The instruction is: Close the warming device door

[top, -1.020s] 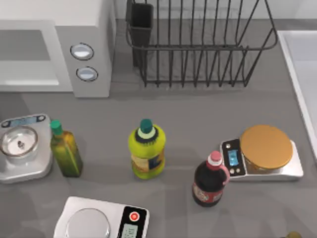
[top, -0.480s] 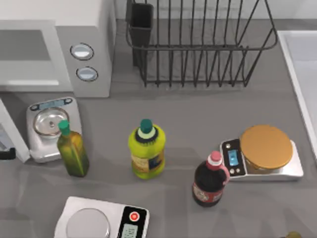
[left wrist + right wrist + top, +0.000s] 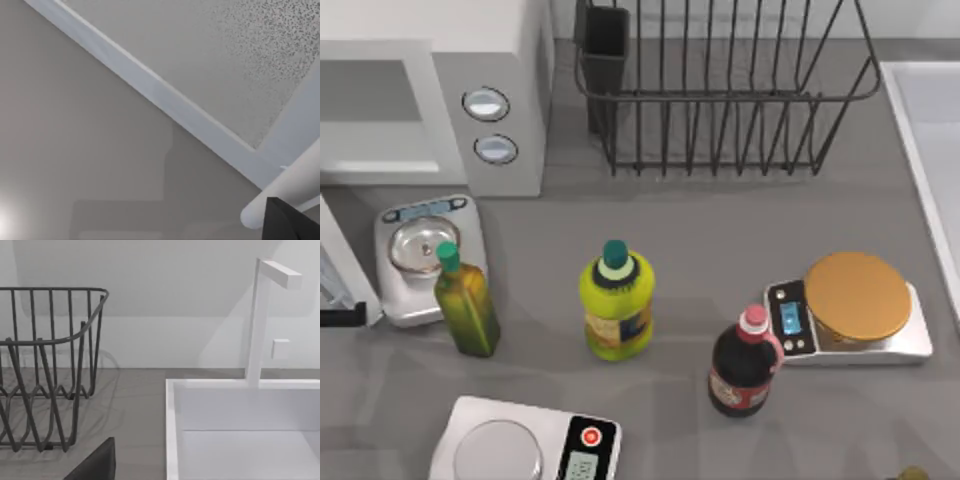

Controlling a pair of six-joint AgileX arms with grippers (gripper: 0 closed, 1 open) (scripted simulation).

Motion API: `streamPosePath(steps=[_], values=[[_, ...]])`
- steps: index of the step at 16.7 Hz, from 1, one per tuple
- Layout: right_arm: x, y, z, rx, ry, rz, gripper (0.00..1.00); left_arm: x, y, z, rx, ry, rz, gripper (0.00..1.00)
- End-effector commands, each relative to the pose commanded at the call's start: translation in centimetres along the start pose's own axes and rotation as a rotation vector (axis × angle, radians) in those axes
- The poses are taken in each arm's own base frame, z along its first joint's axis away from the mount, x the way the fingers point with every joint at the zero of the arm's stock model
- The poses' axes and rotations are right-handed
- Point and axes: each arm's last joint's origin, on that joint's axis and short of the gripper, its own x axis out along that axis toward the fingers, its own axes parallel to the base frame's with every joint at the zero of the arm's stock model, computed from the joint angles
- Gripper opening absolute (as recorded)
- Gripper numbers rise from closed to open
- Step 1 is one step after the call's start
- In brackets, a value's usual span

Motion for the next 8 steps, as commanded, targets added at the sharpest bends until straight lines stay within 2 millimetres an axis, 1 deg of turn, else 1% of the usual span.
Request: streamPosePath(steps=[2,4,8], values=[[0.0,0.0,0.0,0.000,0.000,0.000,1.00,0.4,0.0,0.8,0.000,-0.008,0.001,0.00],[0.0,0.0,0.0,0.000,0.000,0.000,1.00,1.4,0.0,2.0,0.000,-0.009,0.001,0.00],[0.0,0.0,0.0,0.000,0.000,0.000,1.00,5.1,-0.1,4.3,0.000,0.018,-0.001,0.00]])
